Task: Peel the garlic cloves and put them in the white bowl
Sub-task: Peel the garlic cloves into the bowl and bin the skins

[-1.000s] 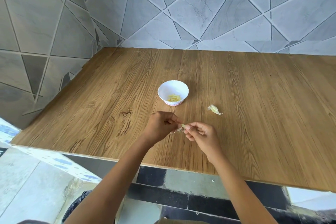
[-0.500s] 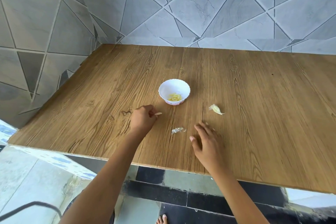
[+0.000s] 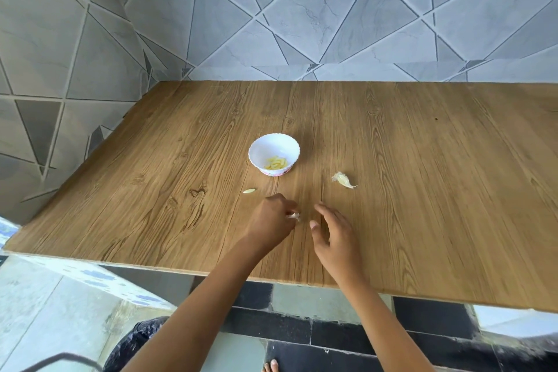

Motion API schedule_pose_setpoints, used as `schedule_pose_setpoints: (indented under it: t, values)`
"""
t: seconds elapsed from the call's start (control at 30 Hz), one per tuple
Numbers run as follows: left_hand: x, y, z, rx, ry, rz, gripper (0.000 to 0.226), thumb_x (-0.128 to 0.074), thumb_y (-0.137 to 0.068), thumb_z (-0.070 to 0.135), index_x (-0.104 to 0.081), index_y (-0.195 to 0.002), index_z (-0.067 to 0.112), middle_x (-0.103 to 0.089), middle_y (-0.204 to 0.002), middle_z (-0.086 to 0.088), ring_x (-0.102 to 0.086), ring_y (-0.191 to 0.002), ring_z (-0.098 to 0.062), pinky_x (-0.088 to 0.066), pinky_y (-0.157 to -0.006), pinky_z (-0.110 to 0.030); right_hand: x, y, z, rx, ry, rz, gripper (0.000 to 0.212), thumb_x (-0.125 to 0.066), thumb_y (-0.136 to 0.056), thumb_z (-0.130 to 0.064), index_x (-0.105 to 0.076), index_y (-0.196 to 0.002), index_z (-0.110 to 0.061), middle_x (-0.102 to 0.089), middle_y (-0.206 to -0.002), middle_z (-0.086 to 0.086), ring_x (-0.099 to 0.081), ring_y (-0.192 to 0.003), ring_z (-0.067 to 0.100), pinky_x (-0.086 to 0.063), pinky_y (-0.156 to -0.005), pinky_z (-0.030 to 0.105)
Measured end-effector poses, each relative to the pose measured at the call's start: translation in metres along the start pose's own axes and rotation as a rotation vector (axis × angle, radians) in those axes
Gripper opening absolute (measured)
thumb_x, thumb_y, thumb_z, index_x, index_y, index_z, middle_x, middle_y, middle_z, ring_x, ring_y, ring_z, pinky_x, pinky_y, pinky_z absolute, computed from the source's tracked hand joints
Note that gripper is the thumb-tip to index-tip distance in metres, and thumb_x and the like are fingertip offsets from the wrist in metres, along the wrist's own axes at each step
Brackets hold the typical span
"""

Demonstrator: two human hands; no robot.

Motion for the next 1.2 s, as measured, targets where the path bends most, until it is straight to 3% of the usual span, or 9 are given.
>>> schedule_pose_setpoints:
  t: [0.17, 0.37, 0.47, 0.53, 0.67, 0.77, 0.83, 1.1, 1.2]
  values:
    - [-0.006, -0.002, 0.01, -0.007, -0.126, -0.003, 0.018, -0.058, -0.087, 0.009, -0.073, -0.096, 0.013, -0.065, -0.099, -0.008, -0.064, -0.086, -0.024, -0.051, -0.074, -0.034, 0.007, -0.001, 0.0, -0.064, -0.167, 0.035, 0.03, -0.057, -0.092, -0.008, -0.06, -0.122, -0.007, -0.063, -0.121, 0.003, -0.058, -0.114, 0.015, -0.04, -0.096, 0.017]
    - [-0.003, -0.01, 0.012, 0.03, -0.087, -0.012, 0.019, -0.055, -0.08, -0.002, -0.072, -0.084, 0.008, -0.069, -0.084, -0.009, -0.063, -0.073, -0.021, -0.05, -0.066, -0.029, 0.015, -0.003, 0.002, -0.233, -0.504, -0.008, 0.028, -0.05, -0.097, -0.01, -0.059, -0.123, -0.013, -0.06, -0.12, -0.009, -0.056, -0.11, -0.003, -0.043, -0.096, 0.016]
    - [0.014, -0.012, 0.003, 0.136, 0.234, 0.018, 0.016, -0.065, -0.076, -0.003, -0.073, -0.076, 0.011, -0.07, -0.075, -0.006, -0.057, -0.062, -0.008, -0.048, -0.064, -0.018, 0.014, -0.007, -0.002, -0.498, -0.902, -0.052, 0.023, -0.044, -0.099, -0.013, -0.06, -0.116, -0.015, -0.062, -0.119, -0.003, -0.057, -0.112, 0.003, -0.042, -0.1, 0.02]
    - [0.027, -0.011, 0.009, 0.117, 0.417, 0.009, 0.016, -0.068, -0.078, -0.001, -0.072, -0.078, 0.014, -0.07, -0.074, -0.005, -0.062, -0.068, -0.011, -0.053, -0.073, -0.027, 0.006, -0.011, -0.005, -0.742, -1.181, -0.092, 0.023, -0.039, -0.101, -0.017, -0.059, -0.112, -0.012, -0.062, -0.116, 0.003, -0.057, -0.112, 0.014, -0.041, -0.103, 0.029]
    - [0.029, -0.003, 0.049, -0.076, 0.267, -0.121, 0.018, -0.063, -0.081, 0.002, -0.075, -0.089, 0.013, -0.073, -0.081, -0.002, -0.066, -0.073, -0.011, -0.052, -0.073, -0.024, -0.005, -0.012, -0.016, -1.084, -1.607, -0.045, 0.031, -0.039, -0.101, -0.021, -0.059, -0.098, 0.002, -0.065, -0.094, 0.014, -0.062, -0.093, 0.022, -0.049, -0.091, 0.036]
    - [0.016, 0.002, 0.061, -0.155, 0.128, -0.172, 0.028, -0.054, -0.078, 0.01, -0.076, -0.094, 0.014, -0.074, -0.087, -0.004, -0.068, -0.077, -0.015, -0.053, -0.076, -0.032, -0.002, -0.012, -0.018, -1.158, -1.65, 0.03, 0.031, -0.042, -0.098, -0.014, -0.056, -0.074, -0.001, -0.065, -0.058, 0.008, -0.066, -0.056, 0.015, -0.055, -0.056, 0.024]
    - [0.013, 0.003, 0.062, -0.163, 0.055, -0.144, 0.031, -0.052, -0.077, 0.014, -0.077, -0.094, 0.017, -0.074, -0.085, -0.003, -0.067, -0.076, -0.019, -0.053, -0.073, -0.035, -0.001, -0.011, -0.018, -1.201, -1.643, 0.071, 0.031, -0.043, -0.097, -0.009, -0.053, -0.068, -0.004, -0.059, -0.047, 0.004, -0.062, -0.043, 0.012, -0.052, -0.048, 0.021]
    - [0.017, 0.008, 0.072, -0.169, -0.097, 0.028, 0.009, -0.066, -0.08, 0.021, -0.071, -0.087, 0.022, -0.065, -0.091, 0.004, -0.063, -0.08, -0.018, -0.051, -0.068, -0.034, 0.002, -0.011, -0.021, -1.21, -1.695, 0.08, 0.032, -0.038, -0.095, -0.002, -0.049, -0.065, -0.005, -0.056, -0.043, 0.004, -0.054, -0.034, 0.009, -0.043, -0.035, 0.015]
    - [0.023, 0.004, 0.061, -0.134, 0.039, 0.067, 0.015, -0.064, -0.08, 0.012, -0.074, -0.087, 0.019, -0.068, -0.089, 0.001, -0.064, -0.075, -0.018, -0.053, -0.069, -0.035, 0.0, -0.012, -0.019, -1.187, -1.756, 0.046, 0.036, -0.036, -0.1, -0.012, -0.06, -0.078, 0.004, -0.066, -0.063, 0.013, -0.065, -0.064, 0.02, -0.057, -0.051, 0.026]
Point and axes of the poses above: each hand's wrist, its own y-axis away from the middle knuckle, its own x-axis out of the back of the hand, z = x × y, the point moved 5 cm from there along -y, towards the middle knuckle
